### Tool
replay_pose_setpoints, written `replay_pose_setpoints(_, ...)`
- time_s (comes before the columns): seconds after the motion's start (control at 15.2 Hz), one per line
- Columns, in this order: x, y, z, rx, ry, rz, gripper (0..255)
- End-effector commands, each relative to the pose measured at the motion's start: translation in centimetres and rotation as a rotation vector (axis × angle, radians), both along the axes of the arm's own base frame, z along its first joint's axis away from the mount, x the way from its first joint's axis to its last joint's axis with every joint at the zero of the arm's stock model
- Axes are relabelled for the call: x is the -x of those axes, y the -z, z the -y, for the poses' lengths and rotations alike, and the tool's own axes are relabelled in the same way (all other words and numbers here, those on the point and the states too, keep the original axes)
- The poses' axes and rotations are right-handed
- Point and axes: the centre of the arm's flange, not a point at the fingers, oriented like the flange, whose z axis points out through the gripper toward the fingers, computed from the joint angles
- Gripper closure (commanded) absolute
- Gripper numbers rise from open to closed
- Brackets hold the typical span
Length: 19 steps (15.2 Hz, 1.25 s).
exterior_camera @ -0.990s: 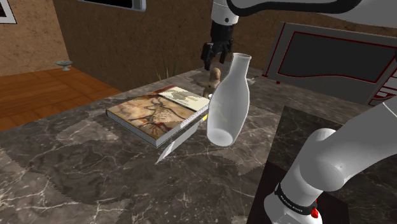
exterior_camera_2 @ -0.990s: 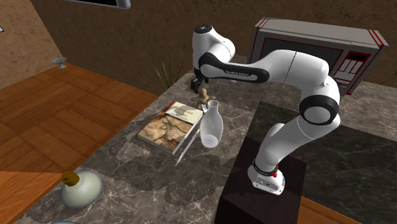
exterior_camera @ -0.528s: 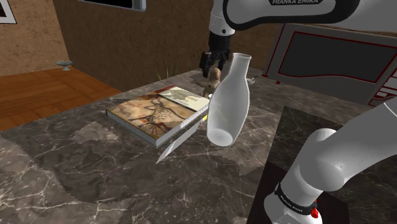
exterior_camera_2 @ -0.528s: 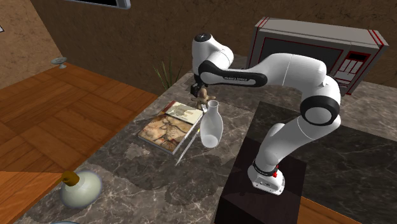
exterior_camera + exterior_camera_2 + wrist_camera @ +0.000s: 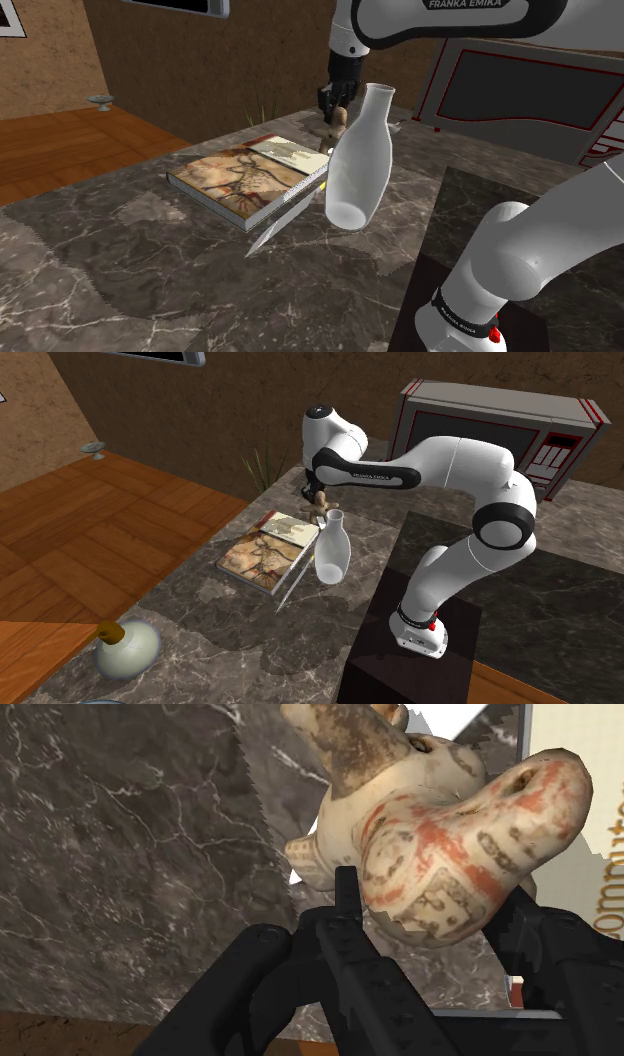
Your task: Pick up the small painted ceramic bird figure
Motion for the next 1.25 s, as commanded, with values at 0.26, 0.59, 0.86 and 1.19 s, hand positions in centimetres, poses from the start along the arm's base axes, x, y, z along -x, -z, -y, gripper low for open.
replay_pose_setpoints(0.26,-0.2,-1.5,0.0,-0.001,0.0,-0.003,255)
replay_pose_setpoints(0.59,-0.2,-4.2,0.0,-0.001,0.0,-0.003,255)
replay_pose_setpoints(0.86,-0.2,-6.3,0.0,-0.001,0.0,-0.003,255)
replay_pose_setpoints(1.19,-0.2,-7.9,0.0,-0.001,0.0,-0.003,255)
